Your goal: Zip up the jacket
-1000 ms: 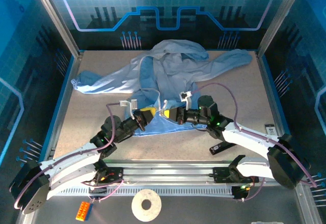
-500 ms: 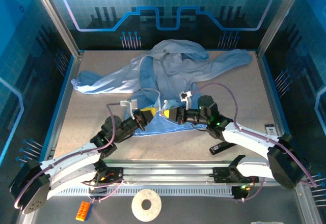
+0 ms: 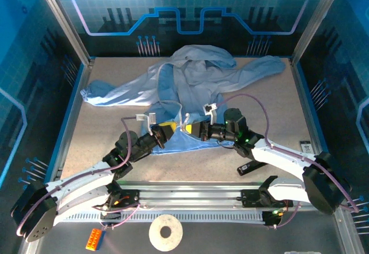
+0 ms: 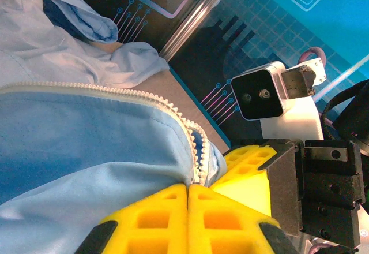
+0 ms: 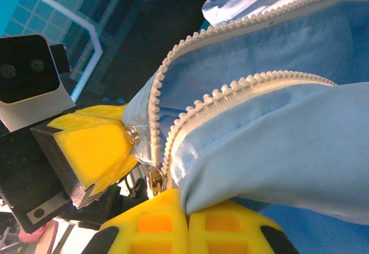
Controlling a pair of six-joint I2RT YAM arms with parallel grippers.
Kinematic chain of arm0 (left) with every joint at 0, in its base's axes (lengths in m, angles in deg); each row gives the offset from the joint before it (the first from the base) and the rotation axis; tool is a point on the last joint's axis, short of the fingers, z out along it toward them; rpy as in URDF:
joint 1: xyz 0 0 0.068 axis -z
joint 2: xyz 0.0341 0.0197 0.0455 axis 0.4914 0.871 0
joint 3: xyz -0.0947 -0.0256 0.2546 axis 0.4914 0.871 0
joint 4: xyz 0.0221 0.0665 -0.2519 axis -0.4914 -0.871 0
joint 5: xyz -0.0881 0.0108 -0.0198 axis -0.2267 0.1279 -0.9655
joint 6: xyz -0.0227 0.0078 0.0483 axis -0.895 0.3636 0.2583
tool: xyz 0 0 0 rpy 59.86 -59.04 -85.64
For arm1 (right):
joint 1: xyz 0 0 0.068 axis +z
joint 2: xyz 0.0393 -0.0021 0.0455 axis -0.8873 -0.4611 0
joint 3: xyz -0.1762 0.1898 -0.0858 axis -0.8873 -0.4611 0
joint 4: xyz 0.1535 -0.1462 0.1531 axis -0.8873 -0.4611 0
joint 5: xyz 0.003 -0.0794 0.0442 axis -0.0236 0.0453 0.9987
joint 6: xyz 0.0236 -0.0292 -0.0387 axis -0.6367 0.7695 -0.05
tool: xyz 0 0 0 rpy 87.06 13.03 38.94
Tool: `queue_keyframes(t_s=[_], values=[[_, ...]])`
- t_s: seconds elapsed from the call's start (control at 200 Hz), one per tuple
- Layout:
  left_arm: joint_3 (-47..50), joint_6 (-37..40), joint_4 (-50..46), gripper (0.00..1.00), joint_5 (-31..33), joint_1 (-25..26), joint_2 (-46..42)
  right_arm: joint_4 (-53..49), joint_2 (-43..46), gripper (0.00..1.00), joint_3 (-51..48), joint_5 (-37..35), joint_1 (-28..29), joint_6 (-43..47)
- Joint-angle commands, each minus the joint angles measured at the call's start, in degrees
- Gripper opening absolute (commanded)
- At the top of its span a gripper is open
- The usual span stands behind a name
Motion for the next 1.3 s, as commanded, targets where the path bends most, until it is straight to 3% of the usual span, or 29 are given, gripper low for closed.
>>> queue_keyframes(t_s=[0.0, 0.69, 1.296], values=[[-0.08, -0.52, 1.23, 0.0, 0.93, 0.44, 0.37, 3.17, 0.19, 0.0, 0.67, -0.67, 0.85, -0.32], [0.76, -1.86, 0.55, 0.0, 0.95, 1.19, -0.55, 8.7, -2.1, 0.0, 0.14, -4.35, 1.56, -3.15], [1.83, 1.75, -4.99, 0.0, 5.52, 1.21, -3.82, 6.53, -3.25, 0.0, 1.27, -5.85, 3.59, -5.12]])
